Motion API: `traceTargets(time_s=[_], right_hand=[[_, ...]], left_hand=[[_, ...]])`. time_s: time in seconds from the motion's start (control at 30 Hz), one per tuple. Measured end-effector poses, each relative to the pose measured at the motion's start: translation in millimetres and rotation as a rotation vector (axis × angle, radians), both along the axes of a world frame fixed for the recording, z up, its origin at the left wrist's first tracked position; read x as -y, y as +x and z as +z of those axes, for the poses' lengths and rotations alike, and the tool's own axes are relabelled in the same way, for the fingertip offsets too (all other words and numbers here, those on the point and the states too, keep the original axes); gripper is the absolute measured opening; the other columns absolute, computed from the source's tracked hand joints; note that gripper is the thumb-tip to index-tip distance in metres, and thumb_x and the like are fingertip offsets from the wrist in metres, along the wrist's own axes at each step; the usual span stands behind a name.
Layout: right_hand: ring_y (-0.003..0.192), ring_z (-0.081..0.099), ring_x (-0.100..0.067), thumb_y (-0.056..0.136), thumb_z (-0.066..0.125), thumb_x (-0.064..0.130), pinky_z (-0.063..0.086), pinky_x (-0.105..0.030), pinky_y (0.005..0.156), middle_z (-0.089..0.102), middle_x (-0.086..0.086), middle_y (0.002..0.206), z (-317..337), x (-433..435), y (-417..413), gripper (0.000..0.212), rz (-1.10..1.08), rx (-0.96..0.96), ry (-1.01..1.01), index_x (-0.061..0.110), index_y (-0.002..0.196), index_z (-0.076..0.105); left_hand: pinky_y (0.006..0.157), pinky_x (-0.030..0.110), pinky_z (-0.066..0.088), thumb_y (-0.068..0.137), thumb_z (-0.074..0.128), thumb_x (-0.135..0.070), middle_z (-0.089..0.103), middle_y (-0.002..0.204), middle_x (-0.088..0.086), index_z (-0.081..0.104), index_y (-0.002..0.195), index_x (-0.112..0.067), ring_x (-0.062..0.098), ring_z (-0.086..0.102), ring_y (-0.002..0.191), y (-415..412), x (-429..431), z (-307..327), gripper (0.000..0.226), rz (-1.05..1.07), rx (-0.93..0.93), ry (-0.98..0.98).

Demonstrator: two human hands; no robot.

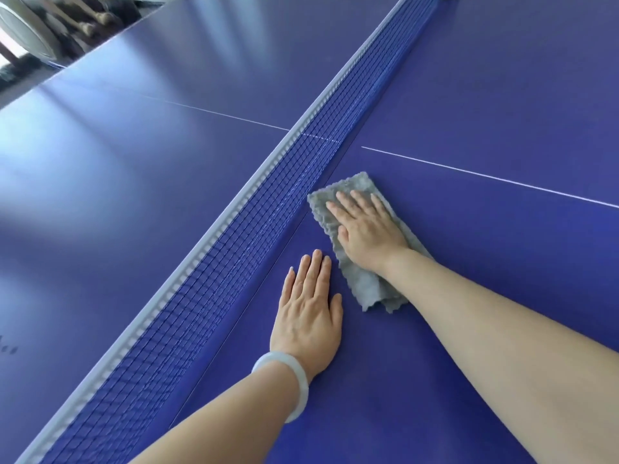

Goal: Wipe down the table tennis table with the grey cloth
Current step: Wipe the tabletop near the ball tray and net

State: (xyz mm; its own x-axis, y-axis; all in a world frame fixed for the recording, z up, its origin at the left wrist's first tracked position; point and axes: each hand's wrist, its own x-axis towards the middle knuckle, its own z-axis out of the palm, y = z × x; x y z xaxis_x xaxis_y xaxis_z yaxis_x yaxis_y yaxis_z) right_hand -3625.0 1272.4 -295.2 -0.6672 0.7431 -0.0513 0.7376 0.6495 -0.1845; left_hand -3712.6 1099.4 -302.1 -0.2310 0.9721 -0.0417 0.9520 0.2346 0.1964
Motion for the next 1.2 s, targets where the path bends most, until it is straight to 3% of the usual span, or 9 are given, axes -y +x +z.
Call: traceTargets(time_s=[0.23, 0.33, 0.53, 0.67, 0.73, 0.87, 1.0, 1.07, 1.2], right_hand=[[0.154, -0.006, -0.024, 0.105, 0.018, 0.036, -0.007, -0.044, 0.124, -0.004, -0.004, 0.167, 1, -60, -20, 0.058, -0.286, -0.012, -0.042, 0.021, 0.160, 0.005], [0.154, -0.005, -0.025, 0.105, 0.019, 0.035, -0.007, -0.044, 0.124, -0.003, -0.005, 0.167, -2, -50, 43, 0.058, -0.446, -0.045, -0.043, 0.020, 0.159, 0.004], [0.154, 0.002, -0.025, 0.101, 0.012, 0.038, 0.002, -0.048, 0.124, 0.005, -0.006, 0.167, 2, 27, 266, 0.062, -0.907, -0.020, -0.012, 0.018, 0.160, 0.010], [0.154, 0.001, -0.027, 0.104, 0.015, 0.033, 0.003, -0.050, 0.124, 0.002, -0.009, 0.167, 9, 96, 263, 0.060, -1.142, 0.037, -0.030, 0.014, 0.159, 0.007], [0.154, -0.001, -0.029, 0.104, 0.017, 0.032, 0.001, -0.050, 0.123, 0.000, -0.011, 0.167, 9, 128, 206, 0.060, -1.094, 0.037, -0.039, 0.013, 0.159, 0.004], [0.153, -0.007, -0.028, 0.104, 0.022, 0.033, -0.007, -0.050, 0.123, -0.002, -0.010, 0.166, -7, 206, 88, 0.061, -0.682, -0.028, 0.013, 0.013, 0.159, 0.005], [0.154, -0.008, -0.020, 0.106, 0.022, 0.036, -0.006, -0.044, 0.124, 0.000, -0.002, 0.167, -6, 239, 112, 0.058, -0.390, -0.087, 0.003, 0.020, 0.160, 0.008], [0.154, -0.006, -0.017, 0.105, 0.018, 0.039, -0.004, -0.041, 0.124, -0.001, 0.001, 0.167, -8, 248, 172, 0.057, -0.473, -0.051, 0.054, 0.024, 0.160, 0.007], [0.154, 0.005, -0.021, 0.104, 0.018, 0.037, 0.006, -0.044, 0.125, 0.007, -0.002, 0.167, -2, 276, 320, 0.059, -0.947, 0.013, 0.059, 0.020, 0.160, 0.012]], left_hand=[[0.121, 0.027, -0.014, 0.096, 0.009, -0.045, -0.014, 0.162, -0.014, -0.001, 0.159, -0.026, 0.001, -0.021, 0.147, -4, 1, -1, 0.066, 0.007, 0.020, 0.008], [0.121, 0.027, -0.014, 0.099, 0.014, -0.043, -0.011, 0.164, -0.013, 0.000, 0.159, -0.026, 0.001, -0.020, 0.148, -6, 1, -1, 0.064, 0.008, 0.023, 0.010], [0.122, 0.028, -0.012, 0.101, 0.022, -0.039, -0.004, 0.165, -0.010, 0.005, 0.159, -0.023, 0.005, -0.012, 0.150, -4, 0, -2, 0.062, 0.009, 0.054, 0.024], [0.123, 0.030, -0.008, 0.102, 0.025, -0.037, 0.002, 0.166, -0.006, 0.010, 0.159, -0.020, 0.009, -0.006, 0.152, -2, -1, -3, 0.062, 0.017, 0.067, 0.046], [0.123, 0.030, -0.007, 0.102, 0.025, -0.037, 0.003, 0.166, -0.005, 0.011, 0.159, -0.019, 0.010, -0.004, 0.152, -1, -1, -3, 0.062, 0.019, 0.077, 0.056], [0.124, 0.031, -0.004, 0.104, 0.027, -0.036, 0.006, 0.166, -0.002, 0.014, 0.159, -0.016, 0.012, -0.001, 0.153, -5, -2, -5, 0.060, -0.012, 0.088, 0.066], [0.125, 0.033, 0.003, 0.105, 0.038, -0.028, 0.018, 0.165, 0.001, 0.027, 0.156, -0.012, 0.015, 0.007, 0.153, -7, 8, 3, 0.054, -0.037, 0.193, 0.092], [0.125, 0.032, 0.005, 0.104, 0.042, -0.023, 0.020, 0.164, -0.001, 0.031, 0.154, -0.011, 0.014, 0.009, 0.152, 3, 30, 8, 0.053, -0.123, 0.228, 0.093], [0.123, 0.026, -0.006, 0.105, 0.037, -0.023, 0.010, 0.165, -0.004, 0.023, 0.157, -0.013, 0.012, 0.000, 0.153, 65, 106, 7, 0.054, -0.471, 0.168, 0.067]])
